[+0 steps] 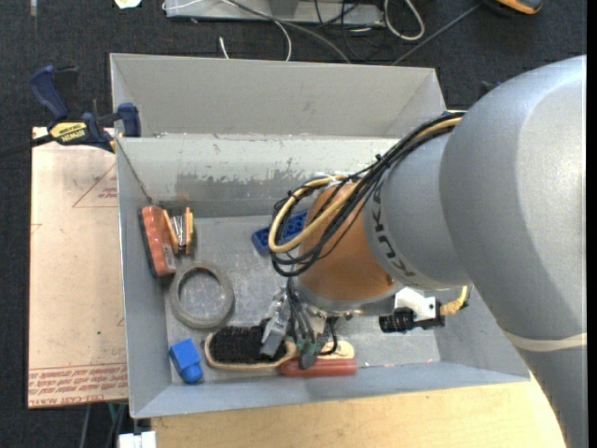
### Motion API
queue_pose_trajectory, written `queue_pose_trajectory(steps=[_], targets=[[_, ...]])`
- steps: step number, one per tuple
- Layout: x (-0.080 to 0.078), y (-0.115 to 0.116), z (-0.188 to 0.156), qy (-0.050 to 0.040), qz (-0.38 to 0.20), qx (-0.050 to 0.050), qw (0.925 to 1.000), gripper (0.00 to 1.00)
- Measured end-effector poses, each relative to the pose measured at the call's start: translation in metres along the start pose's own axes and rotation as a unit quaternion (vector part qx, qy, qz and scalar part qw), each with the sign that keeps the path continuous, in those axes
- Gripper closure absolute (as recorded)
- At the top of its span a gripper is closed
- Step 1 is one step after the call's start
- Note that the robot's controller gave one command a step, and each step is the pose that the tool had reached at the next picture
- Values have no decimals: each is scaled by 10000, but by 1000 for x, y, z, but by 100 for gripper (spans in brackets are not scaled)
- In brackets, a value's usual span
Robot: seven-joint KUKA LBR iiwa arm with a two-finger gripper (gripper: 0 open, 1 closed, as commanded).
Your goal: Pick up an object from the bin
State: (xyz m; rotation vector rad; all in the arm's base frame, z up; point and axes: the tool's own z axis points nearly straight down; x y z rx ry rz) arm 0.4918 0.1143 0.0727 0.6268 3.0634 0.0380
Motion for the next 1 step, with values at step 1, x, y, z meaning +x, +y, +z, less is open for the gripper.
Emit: queue_pose_trajectory(steps=[1], targets=[[0, 0, 0, 0, 0, 0, 10000, 100]])
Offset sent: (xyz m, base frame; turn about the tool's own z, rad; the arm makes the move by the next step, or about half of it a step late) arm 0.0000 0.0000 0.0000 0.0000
